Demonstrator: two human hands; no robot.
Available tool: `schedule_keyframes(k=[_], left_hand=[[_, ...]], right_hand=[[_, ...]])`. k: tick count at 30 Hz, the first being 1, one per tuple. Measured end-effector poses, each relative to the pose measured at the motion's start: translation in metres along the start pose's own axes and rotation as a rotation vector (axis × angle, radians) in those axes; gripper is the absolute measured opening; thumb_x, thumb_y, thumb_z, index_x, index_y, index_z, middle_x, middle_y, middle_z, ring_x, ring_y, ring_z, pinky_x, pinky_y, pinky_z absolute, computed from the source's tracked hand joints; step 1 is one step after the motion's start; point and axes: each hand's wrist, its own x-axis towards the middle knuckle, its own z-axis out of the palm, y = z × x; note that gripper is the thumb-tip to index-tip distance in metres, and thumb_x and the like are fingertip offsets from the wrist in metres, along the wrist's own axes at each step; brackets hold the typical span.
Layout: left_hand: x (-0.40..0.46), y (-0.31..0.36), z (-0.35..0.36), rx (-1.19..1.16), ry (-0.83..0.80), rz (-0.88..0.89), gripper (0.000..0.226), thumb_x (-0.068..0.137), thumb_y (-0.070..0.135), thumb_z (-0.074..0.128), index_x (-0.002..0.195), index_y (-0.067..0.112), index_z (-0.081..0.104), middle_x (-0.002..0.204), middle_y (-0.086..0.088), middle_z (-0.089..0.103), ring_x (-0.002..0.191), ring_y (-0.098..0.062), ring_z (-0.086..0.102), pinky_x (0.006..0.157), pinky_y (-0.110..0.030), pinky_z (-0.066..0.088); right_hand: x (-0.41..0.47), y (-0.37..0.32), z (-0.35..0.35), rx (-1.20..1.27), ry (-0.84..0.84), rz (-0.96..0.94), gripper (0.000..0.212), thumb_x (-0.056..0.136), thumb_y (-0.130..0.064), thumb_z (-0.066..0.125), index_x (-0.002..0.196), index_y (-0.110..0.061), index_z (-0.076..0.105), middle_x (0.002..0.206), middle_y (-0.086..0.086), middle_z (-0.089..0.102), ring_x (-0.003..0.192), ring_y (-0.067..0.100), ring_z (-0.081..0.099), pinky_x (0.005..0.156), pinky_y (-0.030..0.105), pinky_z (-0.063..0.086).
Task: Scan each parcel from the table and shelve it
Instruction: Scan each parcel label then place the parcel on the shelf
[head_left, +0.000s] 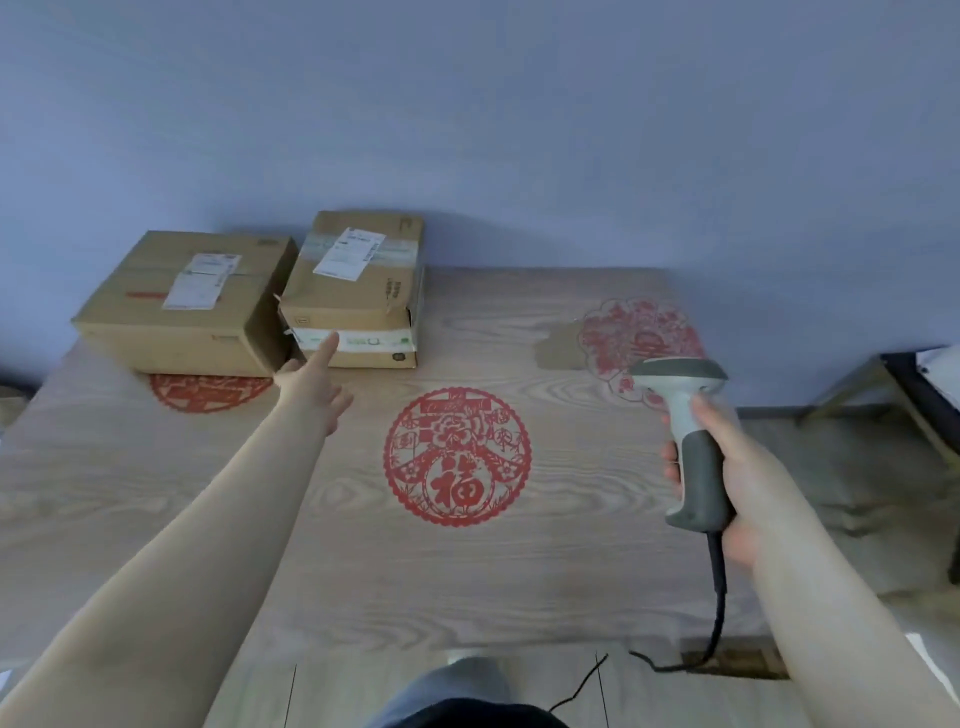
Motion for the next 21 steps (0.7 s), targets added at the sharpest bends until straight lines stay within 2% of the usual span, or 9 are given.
schedule_keyframes(k=[3,6,8,10,12,14,15,18,21], left_hand=[[0.041,0.031,0.028,0.066,0.117,0.096,0.096,0.081,0.047,0.078,0.156,0.030,0.019,0.155,-0.006,0.036,0.137,-0.034,0.043,0.107,-0.051,0.045],[0.074,0.051,0.051,0.126,0.212,0.116,0.096,0.080,0.049,0.078,0.154,0.032,0.020,0.155,-0.001,0.034,0.139,-0.032,0.038,0.108,-0.052,0.042],[0.093,0.058,0.061,0.132,0.258,0.113,0.094,0.080,0.049,0.077,0.154,0.032,0.021,0.154,-0.001,0.035,0.138,-0.031,0.039,0.106,-0.049,0.042],[0.107,0.059,0.067,0.181,0.302,0.128,0.094,0.078,0.051,0.077,0.153,0.031,0.024,0.152,-0.002,0.039,0.135,-0.029,0.042,0.098,-0.038,0.043],[0.125,0.057,0.065,0.221,0.294,0.124,0.101,0.068,0.056,0.082,0.150,0.027,0.030,0.148,-0.004,0.044,0.130,-0.029,0.048,0.090,-0.033,0.043],[0.145,0.052,0.066,0.179,0.261,0.072,0.120,0.045,0.056,0.094,0.143,0.024,0.033,0.141,-0.006,0.049,0.125,-0.032,0.054,0.090,-0.046,0.052],[0.144,0.049,0.069,0.132,0.230,0.055,0.119,0.044,0.049,0.098,0.140,0.020,0.034,0.139,-0.007,0.051,0.123,-0.033,0.056,0.087,-0.054,0.055],[0.114,0.036,0.089,0.126,0.151,0.087,0.076,0.079,0.021,0.085,0.133,0.011,0.032,0.142,-0.011,0.048,0.125,-0.032,0.054,0.092,-0.054,0.055],[0.090,0.013,0.098,0.189,0.106,0.127,0.075,0.082,0.015,0.081,0.140,0.009,0.034,0.141,-0.009,0.051,0.125,-0.030,0.055,0.090,-0.048,0.056]], right_hand=[[0.035,-0.014,0.005,0.007,0.015,0.029,0.040,0.085,-0.051,0.067,0.106,-0.018,0.069,0.062,-0.003,0.068,0.053,0.008,0.062,0.064,0.028,0.046],[0.059,-0.023,0.009,0.018,-0.021,0.053,0.047,0.074,-0.053,0.070,0.108,-0.020,0.069,0.066,-0.003,0.068,0.053,0.006,0.063,0.060,0.024,0.049],[0.070,-0.026,0.009,0.025,-0.026,0.059,0.050,0.069,-0.053,0.070,0.107,-0.021,0.069,0.069,-0.003,0.070,0.054,0.007,0.064,0.061,0.024,0.050],[0.081,-0.027,0.007,0.031,-0.029,0.067,0.051,0.068,-0.052,0.070,0.108,-0.021,0.069,0.075,-0.003,0.073,0.055,0.009,0.064,0.070,0.029,0.048],[0.090,-0.028,0.004,0.041,-0.028,0.091,0.051,0.072,-0.051,0.070,0.111,-0.018,0.069,0.080,-0.003,0.074,0.057,0.009,0.065,0.073,0.030,0.047],[0.098,-0.029,0.000,0.046,-0.036,0.112,0.052,0.074,-0.050,0.070,0.114,-0.016,0.069,0.086,-0.002,0.073,0.059,0.009,0.064,0.069,0.027,0.050],[0.102,-0.030,-0.002,0.042,-0.041,0.119,0.054,0.073,-0.050,0.070,0.115,-0.015,0.069,0.088,-0.002,0.073,0.059,0.009,0.064,0.067,0.026,0.051],[0.111,-0.033,-0.007,0.027,-0.076,0.136,0.061,0.069,-0.051,0.071,0.117,-0.013,0.069,0.080,-0.002,0.071,0.057,0.008,0.065,0.067,0.027,0.049],[0.117,-0.038,-0.010,-0.006,-0.134,0.157,0.063,0.068,-0.052,0.071,0.116,-0.012,0.069,0.072,-0.001,0.069,0.056,0.007,0.065,0.070,0.028,0.047]])
